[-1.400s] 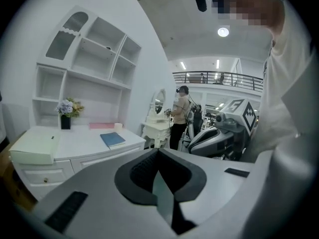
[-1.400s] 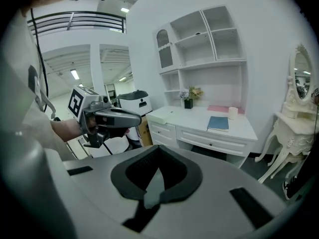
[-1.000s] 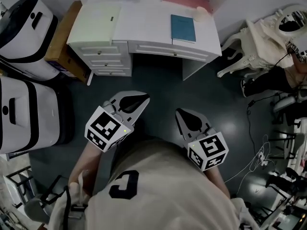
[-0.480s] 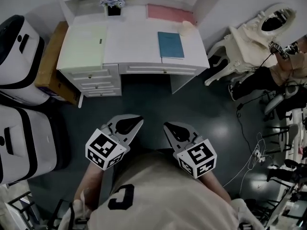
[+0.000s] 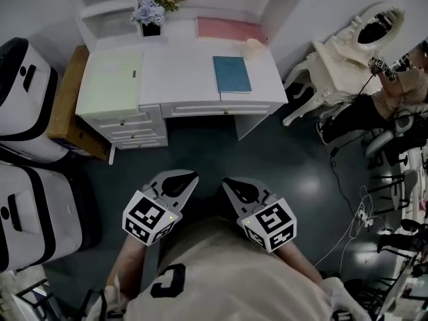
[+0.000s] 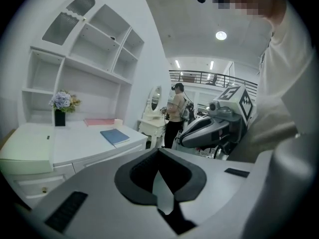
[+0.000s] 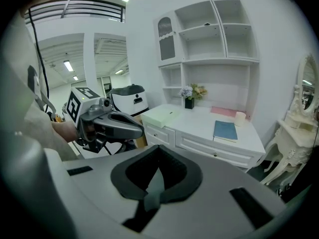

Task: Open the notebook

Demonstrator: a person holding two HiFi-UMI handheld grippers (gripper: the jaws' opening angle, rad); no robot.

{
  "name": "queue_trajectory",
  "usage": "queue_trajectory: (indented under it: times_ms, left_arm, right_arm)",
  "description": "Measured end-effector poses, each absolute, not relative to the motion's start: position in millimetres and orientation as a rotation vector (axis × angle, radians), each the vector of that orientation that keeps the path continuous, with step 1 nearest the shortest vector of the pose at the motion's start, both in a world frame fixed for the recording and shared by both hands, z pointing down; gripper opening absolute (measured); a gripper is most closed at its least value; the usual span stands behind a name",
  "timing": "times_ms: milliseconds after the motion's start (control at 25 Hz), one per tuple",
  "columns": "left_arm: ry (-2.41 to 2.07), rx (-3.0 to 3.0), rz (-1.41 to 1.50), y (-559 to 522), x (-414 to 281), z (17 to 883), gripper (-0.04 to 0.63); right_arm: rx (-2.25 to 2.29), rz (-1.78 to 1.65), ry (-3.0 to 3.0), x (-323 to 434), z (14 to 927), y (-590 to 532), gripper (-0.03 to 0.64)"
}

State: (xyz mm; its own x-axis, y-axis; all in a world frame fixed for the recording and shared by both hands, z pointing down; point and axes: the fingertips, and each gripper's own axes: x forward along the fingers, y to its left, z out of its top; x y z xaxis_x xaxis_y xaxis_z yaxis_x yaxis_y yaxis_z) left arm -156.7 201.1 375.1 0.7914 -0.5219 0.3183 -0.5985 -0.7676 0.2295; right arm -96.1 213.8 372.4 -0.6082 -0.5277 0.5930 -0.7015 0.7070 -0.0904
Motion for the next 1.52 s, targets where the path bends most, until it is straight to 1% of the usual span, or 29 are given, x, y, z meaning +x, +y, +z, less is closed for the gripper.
queue_trajectory:
  times_ms: [280,680,960,1200,1520]
  left_arm:
    - [-0.895,2.627,0.369,191,-156,381,0.014]
    - [-0.874,2.616,0.414,173,-118,378,0.014]
    - [-0.913,2.564,0.436,159,-129,386,0.014]
    - [-0.921,2.530,0.502,154,-127,397,0.014]
    - [-0.862,2.507,0.626,149,-107,404,0.014]
  right_arm:
    - [0.909,0.450,-2.395,-91,377,200,0.021]
    - [0.909,0.506,-2.408,-60,374,183,0.021]
    - [0.902,0.551,-2.411,-45,383,173,0.021]
    - [0.885,0.559,-2.421,-35,388,162,0.021]
    - [0.874,0.560,-2.444,-10,386,140,0.021]
